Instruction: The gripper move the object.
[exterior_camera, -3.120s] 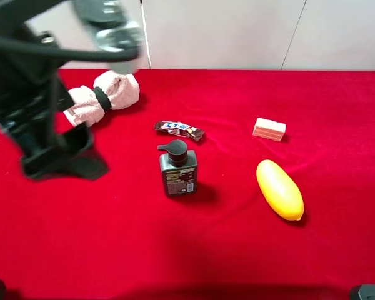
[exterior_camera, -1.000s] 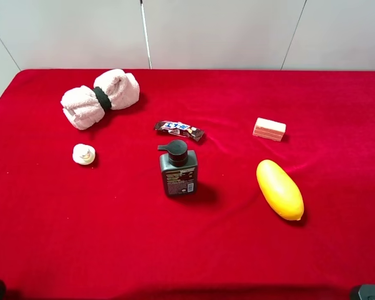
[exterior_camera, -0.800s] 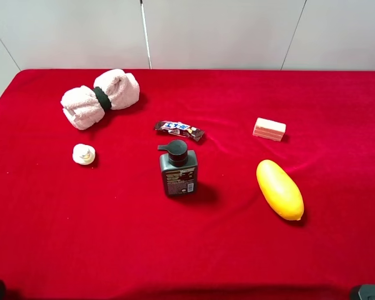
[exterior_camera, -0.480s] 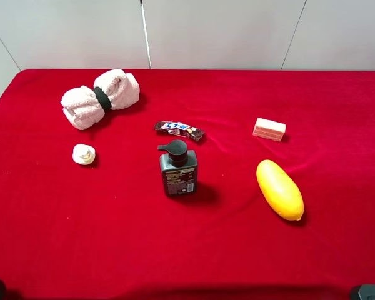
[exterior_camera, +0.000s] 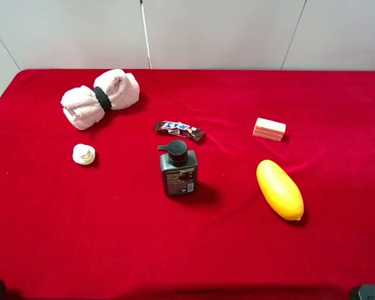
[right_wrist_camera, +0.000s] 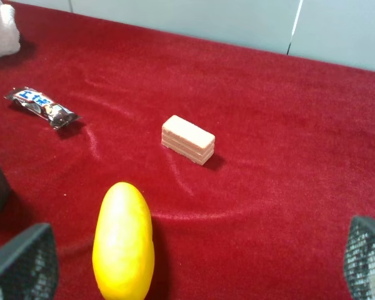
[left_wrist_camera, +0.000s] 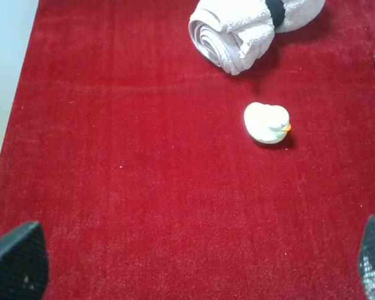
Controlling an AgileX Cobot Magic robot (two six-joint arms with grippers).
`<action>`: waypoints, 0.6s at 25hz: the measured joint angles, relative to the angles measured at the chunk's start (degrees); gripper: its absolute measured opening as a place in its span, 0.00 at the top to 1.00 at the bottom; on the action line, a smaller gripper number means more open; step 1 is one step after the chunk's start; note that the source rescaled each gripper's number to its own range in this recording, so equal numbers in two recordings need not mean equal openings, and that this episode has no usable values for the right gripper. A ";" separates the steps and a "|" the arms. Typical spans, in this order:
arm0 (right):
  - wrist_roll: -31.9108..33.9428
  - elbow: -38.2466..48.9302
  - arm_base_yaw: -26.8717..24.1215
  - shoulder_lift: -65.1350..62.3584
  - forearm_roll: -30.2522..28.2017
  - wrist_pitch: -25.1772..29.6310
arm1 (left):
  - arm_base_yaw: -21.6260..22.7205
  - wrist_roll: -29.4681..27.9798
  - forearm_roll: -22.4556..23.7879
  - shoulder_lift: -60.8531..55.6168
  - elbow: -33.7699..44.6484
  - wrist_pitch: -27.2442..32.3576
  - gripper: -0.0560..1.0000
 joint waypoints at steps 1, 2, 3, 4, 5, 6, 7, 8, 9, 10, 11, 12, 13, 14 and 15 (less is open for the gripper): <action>0.00 0.00 0.00 0.00 0.00 0.00 | 0.00 0.00 0.00 0.00 0.00 0.00 0.00; 0.00 0.00 0.00 0.00 0.00 0.00 | 0.00 0.00 0.00 0.00 0.00 0.00 0.00; 0.00 0.00 0.00 0.00 0.00 0.00 | 0.00 0.00 0.00 0.00 0.00 0.00 0.00; 0.00 0.00 0.00 0.00 0.00 0.00 | 0.00 0.00 0.00 0.00 0.00 0.00 0.00; 0.00 0.00 0.00 0.00 0.00 0.00 | 0.00 0.00 0.00 0.00 0.00 0.00 0.00; 0.00 0.00 0.00 0.00 0.00 0.00 | 0.00 0.00 0.00 0.00 0.00 0.00 0.00; 0.00 0.00 0.00 0.00 0.00 0.00 | 0.00 0.00 0.00 0.00 0.00 0.00 0.00; 0.00 0.00 0.00 0.00 0.00 0.00 | 0.00 0.00 0.00 0.00 0.00 0.00 0.00; 0.00 0.00 0.00 0.00 0.00 0.00 | 0.00 0.00 0.00 0.00 0.00 0.00 0.00; 0.00 0.00 0.00 0.00 0.00 0.00 | 0.00 0.00 0.00 0.00 0.00 0.00 0.00; 0.00 0.00 0.00 0.00 0.00 0.00 | 0.00 0.00 0.00 0.00 0.00 0.00 0.00; 0.00 0.00 0.00 0.00 0.00 0.00 | 0.00 0.00 0.00 0.00 0.00 0.00 0.00; 0.00 0.00 0.00 0.00 0.00 0.00 | 0.00 0.00 0.00 0.00 0.00 0.00 0.00; 0.00 0.00 0.00 0.00 0.00 0.00 | 0.00 0.00 0.00 0.00 0.00 0.00 0.00; 0.00 0.00 0.00 0.00 0.00 0.00 | 0.00 0.00 0.00 0.00 0.00 0.00 0.00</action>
